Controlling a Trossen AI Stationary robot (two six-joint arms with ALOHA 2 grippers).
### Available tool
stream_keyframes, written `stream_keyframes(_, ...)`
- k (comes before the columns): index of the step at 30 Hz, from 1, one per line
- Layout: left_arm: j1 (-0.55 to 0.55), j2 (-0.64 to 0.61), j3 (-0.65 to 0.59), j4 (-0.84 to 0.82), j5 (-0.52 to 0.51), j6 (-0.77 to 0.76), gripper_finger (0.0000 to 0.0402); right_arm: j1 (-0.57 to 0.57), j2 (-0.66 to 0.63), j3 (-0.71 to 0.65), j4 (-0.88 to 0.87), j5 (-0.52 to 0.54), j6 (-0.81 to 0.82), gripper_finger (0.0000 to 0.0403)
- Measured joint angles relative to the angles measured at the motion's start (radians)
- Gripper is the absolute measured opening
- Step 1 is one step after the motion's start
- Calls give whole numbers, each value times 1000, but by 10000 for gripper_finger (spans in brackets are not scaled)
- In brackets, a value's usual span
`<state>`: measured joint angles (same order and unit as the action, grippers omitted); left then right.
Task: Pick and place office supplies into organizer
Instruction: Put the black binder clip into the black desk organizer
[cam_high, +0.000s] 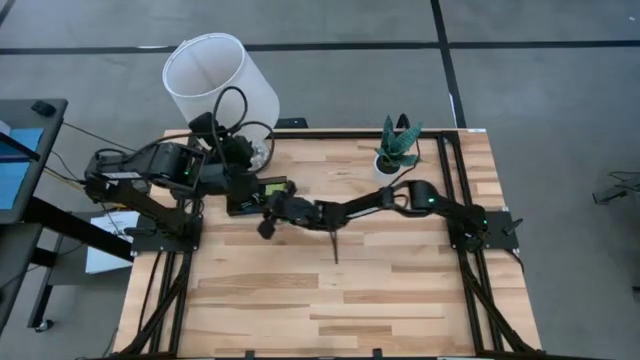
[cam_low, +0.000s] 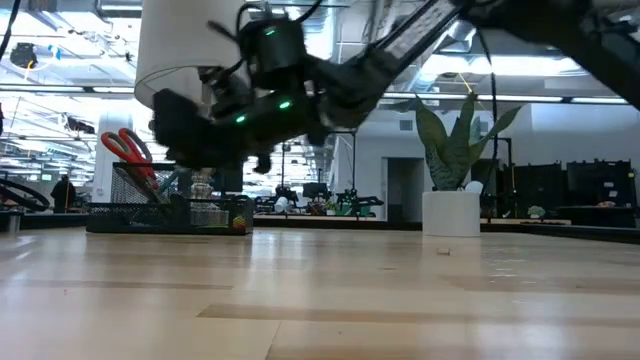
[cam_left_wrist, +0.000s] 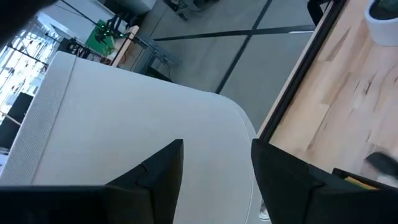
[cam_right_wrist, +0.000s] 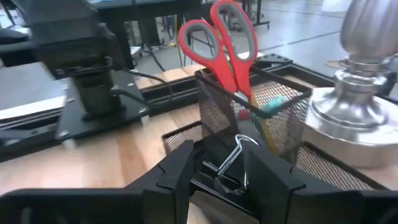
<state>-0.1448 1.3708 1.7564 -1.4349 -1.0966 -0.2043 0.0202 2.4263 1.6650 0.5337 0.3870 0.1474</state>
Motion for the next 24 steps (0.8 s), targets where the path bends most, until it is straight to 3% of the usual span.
stream_keyframes(9, 0, 0, 0, -60, 26, -20, 182, -35, 144, 305, -192, -53, 17, 133)
stream_keyframes(16, 0, 1, 0, -72, 24, -27, 182, -50, 150, 333, -263, -92, 18, 132)
stream_keyframes(24, 0, 1, 0, -72, 24, -29, 182, -51, 150, 333, -263, -91, 18, 193)
